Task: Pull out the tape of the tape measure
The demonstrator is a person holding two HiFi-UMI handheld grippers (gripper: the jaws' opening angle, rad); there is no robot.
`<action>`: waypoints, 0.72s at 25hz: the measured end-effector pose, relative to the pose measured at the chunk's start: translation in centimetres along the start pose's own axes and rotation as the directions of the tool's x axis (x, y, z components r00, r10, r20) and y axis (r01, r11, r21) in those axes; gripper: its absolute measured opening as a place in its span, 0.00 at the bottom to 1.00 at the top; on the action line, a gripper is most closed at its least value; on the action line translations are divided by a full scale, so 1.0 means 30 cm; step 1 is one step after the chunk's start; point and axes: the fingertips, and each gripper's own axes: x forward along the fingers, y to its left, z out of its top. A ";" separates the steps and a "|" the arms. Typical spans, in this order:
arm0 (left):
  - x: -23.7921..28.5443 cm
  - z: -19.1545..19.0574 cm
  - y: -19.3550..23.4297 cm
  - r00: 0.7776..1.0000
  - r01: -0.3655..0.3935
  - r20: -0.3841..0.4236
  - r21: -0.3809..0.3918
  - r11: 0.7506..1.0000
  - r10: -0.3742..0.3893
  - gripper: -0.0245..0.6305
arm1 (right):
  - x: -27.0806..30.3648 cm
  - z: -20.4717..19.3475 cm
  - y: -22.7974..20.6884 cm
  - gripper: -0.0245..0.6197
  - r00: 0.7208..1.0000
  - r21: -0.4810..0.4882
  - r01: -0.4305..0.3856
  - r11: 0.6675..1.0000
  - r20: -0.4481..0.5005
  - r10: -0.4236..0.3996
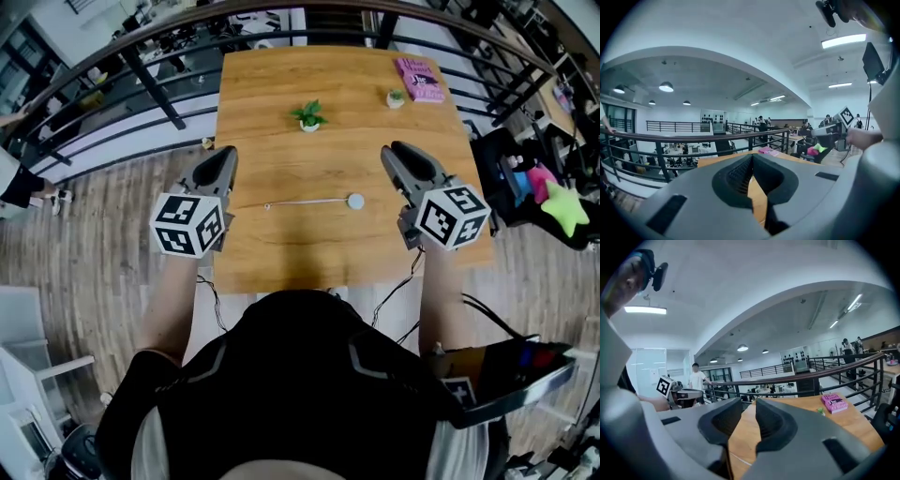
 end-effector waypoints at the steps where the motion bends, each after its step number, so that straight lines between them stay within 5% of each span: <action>1: -0.009 0.027 -0.009 1.000 -0.004 0.014 -0.006 1.000 0.004 0.08 | -0.008 0.017 0.015 0.19 1.000 -0.005 0.000 1.000 0.014 0.000; 5: -0.034 0.106 -0.023 0.998 -0.037 0.046 -0.007 0.999 0.037 0.08 | -0.026 0.053 0.040 0.05 1.000 -0.034 0.024 0.999 0.016 -0.024; 10: -0.070 0.162 -0.008 0.989 -0.113 0.101 -0.001 0.994 0.112 0.08 | -0.048 0.077 0.053 0.05 0.998 -0.041 0.064 0.997 0.029 -0.063; 18: -0.075 0.158 0.003 0.983 -0.165 0.084 0.035 0.986 0.161 0.08 | -0.037 0.056 0.064 0.05 0.993 -0.098 0.120 0.988 -0.005 -0.121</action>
